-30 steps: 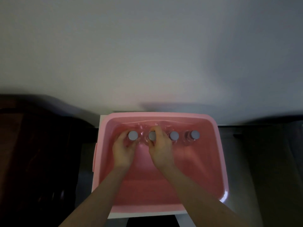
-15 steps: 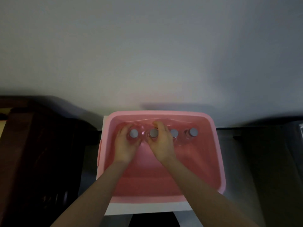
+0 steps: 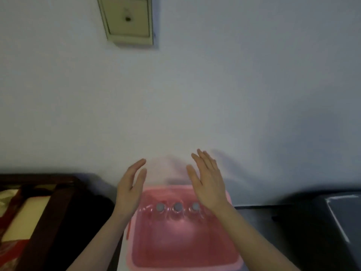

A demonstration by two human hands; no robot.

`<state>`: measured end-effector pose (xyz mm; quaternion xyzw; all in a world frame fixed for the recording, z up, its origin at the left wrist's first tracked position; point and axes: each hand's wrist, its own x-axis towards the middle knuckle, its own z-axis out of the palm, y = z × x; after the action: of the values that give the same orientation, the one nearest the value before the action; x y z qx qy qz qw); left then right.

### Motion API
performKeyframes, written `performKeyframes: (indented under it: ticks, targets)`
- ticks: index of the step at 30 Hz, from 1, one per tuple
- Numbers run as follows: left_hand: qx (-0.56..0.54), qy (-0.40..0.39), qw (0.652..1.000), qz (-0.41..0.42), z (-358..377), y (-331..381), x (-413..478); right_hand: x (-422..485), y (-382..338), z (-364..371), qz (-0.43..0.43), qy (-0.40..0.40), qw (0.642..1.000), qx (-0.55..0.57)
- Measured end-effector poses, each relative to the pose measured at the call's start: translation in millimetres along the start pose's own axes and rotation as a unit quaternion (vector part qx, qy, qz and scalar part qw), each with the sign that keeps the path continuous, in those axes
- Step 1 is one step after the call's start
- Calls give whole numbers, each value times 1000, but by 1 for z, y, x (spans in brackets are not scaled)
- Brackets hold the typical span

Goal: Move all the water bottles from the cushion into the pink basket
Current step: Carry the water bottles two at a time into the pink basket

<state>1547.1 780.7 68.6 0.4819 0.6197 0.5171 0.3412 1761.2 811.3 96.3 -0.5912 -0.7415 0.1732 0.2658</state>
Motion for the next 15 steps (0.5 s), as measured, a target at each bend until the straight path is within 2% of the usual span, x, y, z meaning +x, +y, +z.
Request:
performKeyframes:
  ticks: [4,8,12,15]
  targets:
    - [102,23,991,79,-43,73,6,21,-43,-70,-83,29,993,-82]
    - [235,72,959,143,-98,149,-9,29,-103,-122,-166,65,980,-86]
    - [261,191,934,154,-164,195,-79,4,-167,-131,-253,53,966,-18]
    - [271,290,911,111,-215,195,-171,-39,-209,-108,-322,7,947,23]
